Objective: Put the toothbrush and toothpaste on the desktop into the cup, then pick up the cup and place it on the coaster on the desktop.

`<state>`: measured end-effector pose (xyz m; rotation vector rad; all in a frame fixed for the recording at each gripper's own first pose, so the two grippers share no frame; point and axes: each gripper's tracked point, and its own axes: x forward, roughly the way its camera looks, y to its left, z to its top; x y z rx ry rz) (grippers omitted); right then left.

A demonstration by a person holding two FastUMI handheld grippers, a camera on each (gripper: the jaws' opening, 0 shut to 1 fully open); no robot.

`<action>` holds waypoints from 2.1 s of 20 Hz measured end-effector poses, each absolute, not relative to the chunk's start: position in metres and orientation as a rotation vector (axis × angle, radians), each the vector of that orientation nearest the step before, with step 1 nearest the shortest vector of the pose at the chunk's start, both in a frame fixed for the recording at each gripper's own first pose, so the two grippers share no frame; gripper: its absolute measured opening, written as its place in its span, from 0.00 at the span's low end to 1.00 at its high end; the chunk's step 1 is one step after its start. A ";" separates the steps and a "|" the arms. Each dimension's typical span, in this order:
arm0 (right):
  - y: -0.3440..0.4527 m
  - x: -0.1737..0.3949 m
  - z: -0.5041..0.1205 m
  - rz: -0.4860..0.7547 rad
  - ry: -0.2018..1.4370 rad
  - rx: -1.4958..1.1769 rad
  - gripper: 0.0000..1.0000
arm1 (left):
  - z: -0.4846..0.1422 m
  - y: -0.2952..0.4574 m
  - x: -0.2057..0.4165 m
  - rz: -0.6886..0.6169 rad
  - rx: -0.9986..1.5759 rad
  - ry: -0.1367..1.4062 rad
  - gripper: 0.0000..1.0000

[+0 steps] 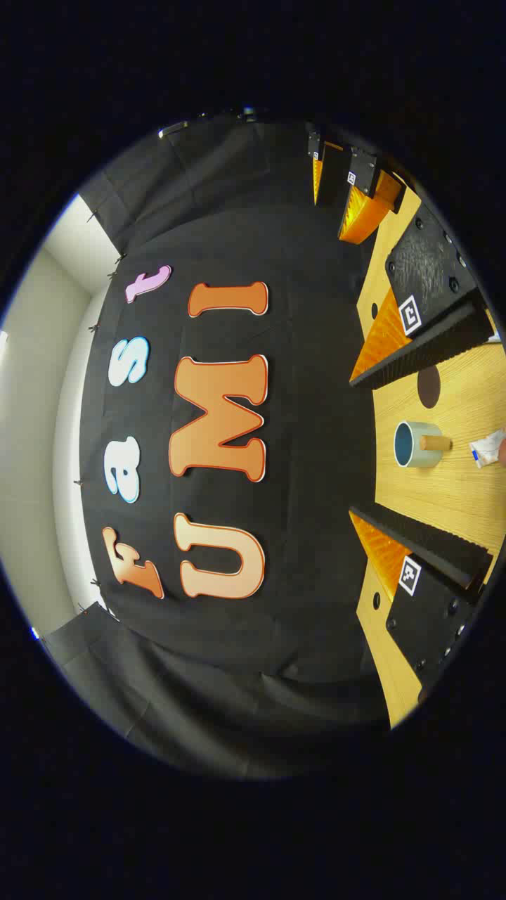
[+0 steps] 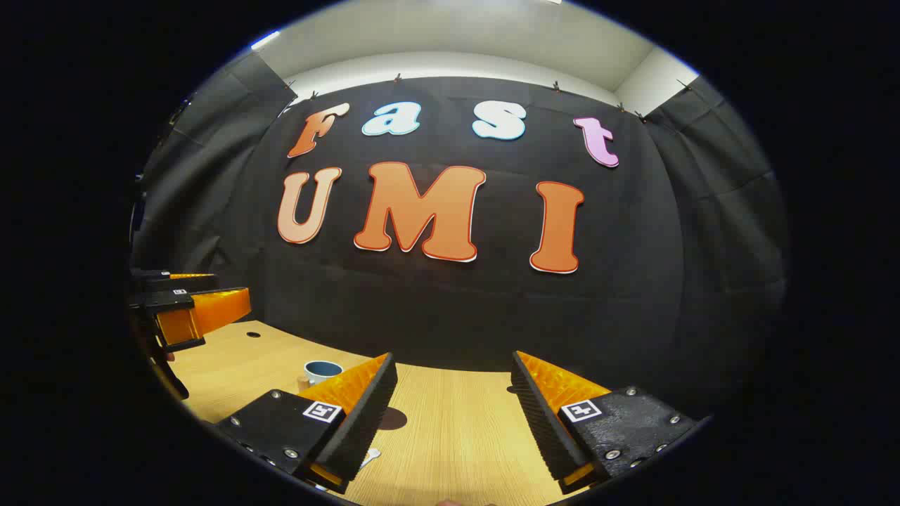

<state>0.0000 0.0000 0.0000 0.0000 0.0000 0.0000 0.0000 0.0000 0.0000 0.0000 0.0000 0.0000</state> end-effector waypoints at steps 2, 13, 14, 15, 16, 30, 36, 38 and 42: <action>0.000 -0.001 0.000 0.005 0.004 -0.004 0.98 | -0.001 -0.003 0.002 -0.011 0.010 0.012 0.98; 0.003 0.002 -0.014 0.055 0.106 -0.029 0.98 | 0.000 -0.001 0.004 -0.005 0.053 0.060 0.98; 0.006 0.002 -0.014 0.064 0.115 -0.021 0.97 | 0.001 -0.002 0.004 -0.007 0.053 0.062 1.00; 0.010 0.004 -0.013 0.078 0.124 -0.013 0.97 | 0.003 -0.002 0.004 -0.005 0.050 0.066 0.98; 0.014 0.004 -0.012 0.091 0.133 -0.009 0.97 | 0.005 -0.002 0.004 -0.005 0.047 0.072 0.98; 0.069 0.016 -0.061 0.278 0.572 0.047 0.87 | -0.056 0.015 0.034 0.003 0.052 0.448 0.98; 0.091 0.005 -0.095 0.313 0.840 0.210 0.82 | -0.116 0.000 0.038 -0.078 -0.041 0.759 0.99; 0.093 0.003 -0.102 0.310 0.892 0.233 0.79 | -0.131 0.008 0.032 -0.059 -0.010 0.865 0.99; 0.096 -0.006 -0.122 0.299 1.009 0.220 0.75 | -0.146 0.003 0.021 -0.091 -0.052 1.030 0.97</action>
